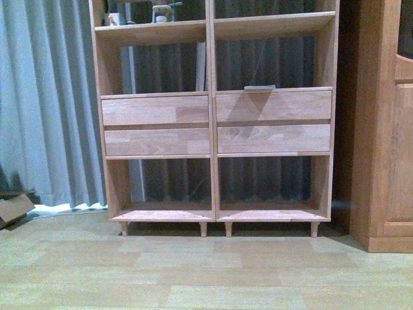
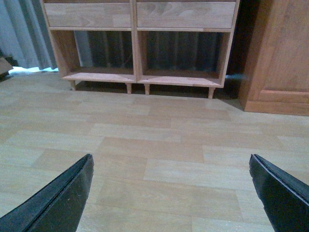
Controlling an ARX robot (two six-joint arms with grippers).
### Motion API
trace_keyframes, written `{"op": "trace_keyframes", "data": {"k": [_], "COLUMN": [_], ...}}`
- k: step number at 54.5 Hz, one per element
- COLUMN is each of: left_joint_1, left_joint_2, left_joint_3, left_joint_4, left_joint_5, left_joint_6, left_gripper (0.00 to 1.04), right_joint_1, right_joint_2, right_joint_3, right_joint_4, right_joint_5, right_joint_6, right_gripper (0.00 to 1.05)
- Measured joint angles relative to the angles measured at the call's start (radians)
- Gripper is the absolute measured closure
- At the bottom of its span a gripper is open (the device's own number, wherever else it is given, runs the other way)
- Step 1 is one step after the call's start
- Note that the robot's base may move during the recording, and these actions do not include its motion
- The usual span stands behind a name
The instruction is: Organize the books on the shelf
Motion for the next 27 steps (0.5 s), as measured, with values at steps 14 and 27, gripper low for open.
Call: {"op": "trace_keyframes", "data": {"k": [14,27], "left_joint_1": [0.000,0.000], "left_joint_2": [0.000,0.000], "left_joint_3": [0.000,0.000], "left_joint_4": [0.000,0.000], "left_joint_5": [0.000,0.000], "left_joint_6": [0.000,0.000], "left_gripper": [0.07,0.07], "right_joint_1": [0.000,0.000], "right_joint_2": [0.000,0.000], "right_joint_3": [0.000,0.000], "right_joint_4": [0.000,0.000], "right_joint_5": [0.000,0.000], "right_joint_6": [0.000,0.000], "right_gripper": [0.07,0.07]}}
